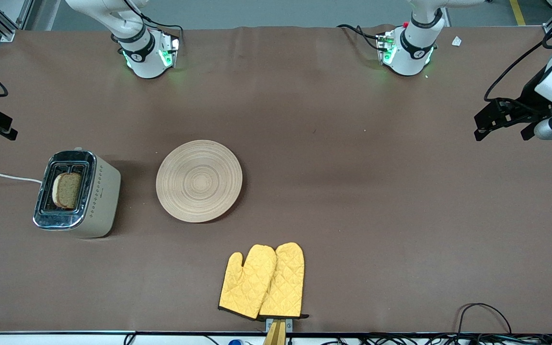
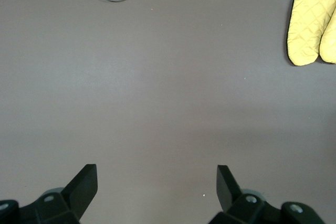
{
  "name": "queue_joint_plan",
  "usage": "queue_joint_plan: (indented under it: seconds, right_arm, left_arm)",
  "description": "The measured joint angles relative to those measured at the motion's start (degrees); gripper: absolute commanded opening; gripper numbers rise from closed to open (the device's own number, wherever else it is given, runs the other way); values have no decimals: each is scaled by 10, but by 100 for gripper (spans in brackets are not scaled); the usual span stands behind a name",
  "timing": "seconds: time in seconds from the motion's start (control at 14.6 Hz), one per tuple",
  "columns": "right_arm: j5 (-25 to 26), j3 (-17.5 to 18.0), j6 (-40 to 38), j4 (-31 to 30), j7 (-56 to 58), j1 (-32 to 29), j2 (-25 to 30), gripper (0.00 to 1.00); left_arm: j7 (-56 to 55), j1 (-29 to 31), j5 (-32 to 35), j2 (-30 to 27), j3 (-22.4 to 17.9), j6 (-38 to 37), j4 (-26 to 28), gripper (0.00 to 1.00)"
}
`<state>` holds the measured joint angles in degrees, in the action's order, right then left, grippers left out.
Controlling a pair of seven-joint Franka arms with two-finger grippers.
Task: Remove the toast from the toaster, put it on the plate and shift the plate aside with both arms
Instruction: 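Reach the right gripper down to the toast in the toaster slot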
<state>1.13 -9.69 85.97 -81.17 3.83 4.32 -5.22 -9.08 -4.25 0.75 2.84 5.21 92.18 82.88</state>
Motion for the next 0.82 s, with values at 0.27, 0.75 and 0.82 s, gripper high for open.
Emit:
queue_joint_plan:
  seconds: [0.27,0.75,0.82]
  right_arm:
    - [-1,-15,87,-90,37,-11,-12,100]
    - [-1,-14,246,-194,42,-11,-62,100]
    - [-2,-14,265,-201,42,-11,-68,100]
  left_arm:
    - [0,0,0,0,0,0,0,100]
    - [0,0,0,0,0,0,0,100]
    - [0,0,0,0,0,0,0,100]
